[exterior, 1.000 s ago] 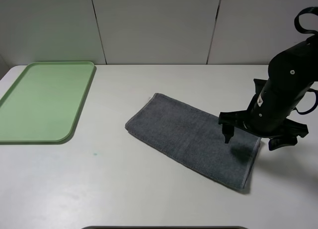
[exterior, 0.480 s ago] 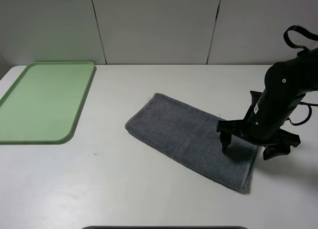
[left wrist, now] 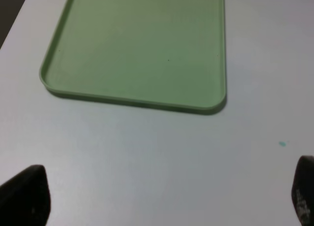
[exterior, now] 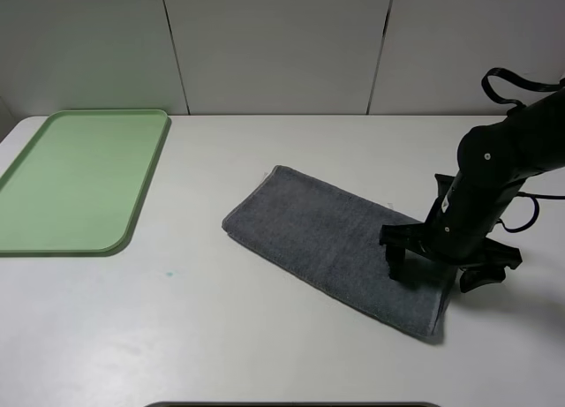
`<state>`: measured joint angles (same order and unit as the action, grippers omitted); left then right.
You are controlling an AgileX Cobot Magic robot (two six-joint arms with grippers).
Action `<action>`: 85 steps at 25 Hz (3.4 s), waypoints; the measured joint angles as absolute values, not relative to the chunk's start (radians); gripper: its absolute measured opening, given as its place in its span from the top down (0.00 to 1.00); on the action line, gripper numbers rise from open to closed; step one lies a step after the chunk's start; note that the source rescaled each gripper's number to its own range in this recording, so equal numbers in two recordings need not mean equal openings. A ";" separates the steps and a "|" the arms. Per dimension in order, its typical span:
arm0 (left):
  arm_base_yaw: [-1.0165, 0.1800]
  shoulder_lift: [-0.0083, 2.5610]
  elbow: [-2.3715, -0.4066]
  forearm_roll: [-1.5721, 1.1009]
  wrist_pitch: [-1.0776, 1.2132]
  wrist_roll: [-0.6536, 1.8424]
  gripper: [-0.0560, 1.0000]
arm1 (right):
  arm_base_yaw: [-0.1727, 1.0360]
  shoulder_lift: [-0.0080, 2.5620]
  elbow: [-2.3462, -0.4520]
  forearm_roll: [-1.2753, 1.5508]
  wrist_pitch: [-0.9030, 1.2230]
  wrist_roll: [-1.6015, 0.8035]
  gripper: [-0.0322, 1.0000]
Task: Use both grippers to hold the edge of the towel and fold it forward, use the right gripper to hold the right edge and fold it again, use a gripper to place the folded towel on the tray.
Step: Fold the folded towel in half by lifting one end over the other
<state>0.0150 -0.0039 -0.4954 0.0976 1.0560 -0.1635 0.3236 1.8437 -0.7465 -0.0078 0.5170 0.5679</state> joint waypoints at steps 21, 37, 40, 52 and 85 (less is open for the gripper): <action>0.015 -0.004 -0.495 0.098 1.056 -0.164 0.00 | 0.326 1.888 -0.761 0.013 0.377 0.410 0.82; 0.015 -0.004 -0.495 0.098 1.056 -0.164 0.00 | 0.326 1.936 -1.087 -0.190 0.785 0.383 0.83; 0.015 -0.004 -0.495 0.098 1.056 -0.164 0.00 | 0.326 1.937 -1.161 -0.220 0.861 0.365 0.83; 0.015 -0.004 -0.495 0.098 1.056 -0.164 0.00 | 0.324 1.937 -1.421 -0.372 1.145 0.355 0.83; 0.015 -0.004 -0.495 0.098 1.056 -0.164 0.00 | 0.559 2.054 -1.634 -0.168 1.147 0.243 0.83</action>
<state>0.0150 -0.0039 -0.4954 0.0985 1.0560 -0.1635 0.5589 2.0541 -1.6339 -0.1681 1.1474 0.2425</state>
